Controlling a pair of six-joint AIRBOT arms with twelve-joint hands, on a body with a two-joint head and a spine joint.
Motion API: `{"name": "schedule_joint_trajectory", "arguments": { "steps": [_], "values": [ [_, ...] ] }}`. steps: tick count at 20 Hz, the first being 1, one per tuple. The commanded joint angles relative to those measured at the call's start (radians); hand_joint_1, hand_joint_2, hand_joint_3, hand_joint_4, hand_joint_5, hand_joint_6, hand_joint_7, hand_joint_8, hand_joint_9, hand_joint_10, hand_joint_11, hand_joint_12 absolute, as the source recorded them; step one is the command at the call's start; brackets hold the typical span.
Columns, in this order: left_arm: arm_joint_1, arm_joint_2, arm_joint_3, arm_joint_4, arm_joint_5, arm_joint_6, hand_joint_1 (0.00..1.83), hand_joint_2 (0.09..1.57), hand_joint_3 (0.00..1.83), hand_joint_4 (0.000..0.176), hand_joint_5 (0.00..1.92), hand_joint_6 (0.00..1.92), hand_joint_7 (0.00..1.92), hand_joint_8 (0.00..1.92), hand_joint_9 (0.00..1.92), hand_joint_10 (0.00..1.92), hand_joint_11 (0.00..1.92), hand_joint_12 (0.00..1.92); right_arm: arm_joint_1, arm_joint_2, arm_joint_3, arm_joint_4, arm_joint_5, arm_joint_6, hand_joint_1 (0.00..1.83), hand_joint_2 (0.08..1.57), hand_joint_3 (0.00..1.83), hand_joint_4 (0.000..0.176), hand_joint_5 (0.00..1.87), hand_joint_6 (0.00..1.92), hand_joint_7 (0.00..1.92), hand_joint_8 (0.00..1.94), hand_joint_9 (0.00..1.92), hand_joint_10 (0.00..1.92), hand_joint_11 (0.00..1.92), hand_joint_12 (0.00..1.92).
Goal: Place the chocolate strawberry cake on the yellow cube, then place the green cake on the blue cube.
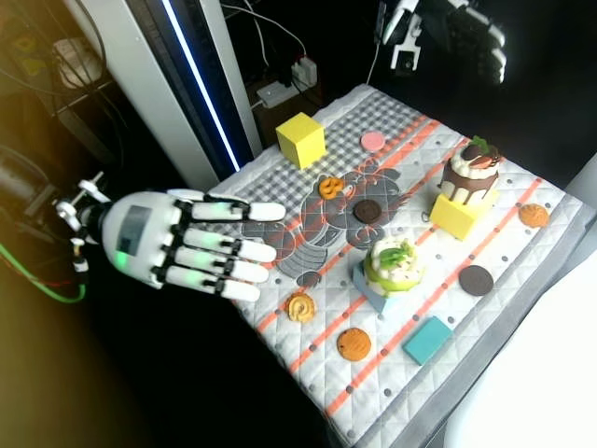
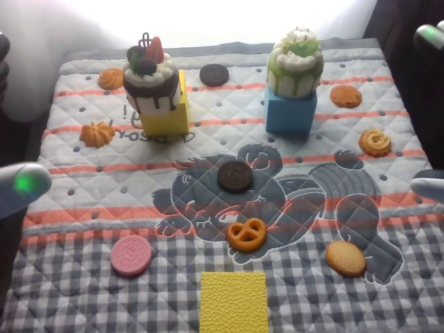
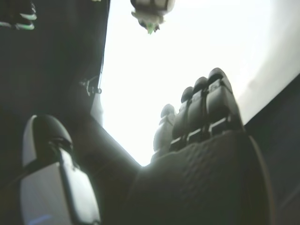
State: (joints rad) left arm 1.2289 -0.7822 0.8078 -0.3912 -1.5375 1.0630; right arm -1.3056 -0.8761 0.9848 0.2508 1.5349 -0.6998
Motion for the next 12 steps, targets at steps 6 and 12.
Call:
{"name": "schedule_joint_trajectory", "arguments": {
  "steps": [6,12],
  "values": [
    [-0.037,0.014,0.006,0.049,-0.193,-0.032,0.51,0.8,0.0,0.176,0.0,0.0,0.0,0.0,0.0,0.0,0.0,0.0,0.007,0.035,0.003,-0.005,0.227,-0.003,0.86,0.86,0.0,0.176,0.01,0.0,0.03,0.01,0.01,0.0,0.0,0.0],
    [-0.122,0.017,0.029,0.123,-0.194,-0.05,0.45,0.9,0.01,0.149,0.09,0.01,0.13,0.01,0.12,0.0,0.0,0.28,0.124,0.055,0.002,-0.112,0.227,-0.022,0.88,1.02,0.02,0.135,0.1,0.02,0.0,0.0,0.0,0.0,0.0,0.0]
  ]
}}
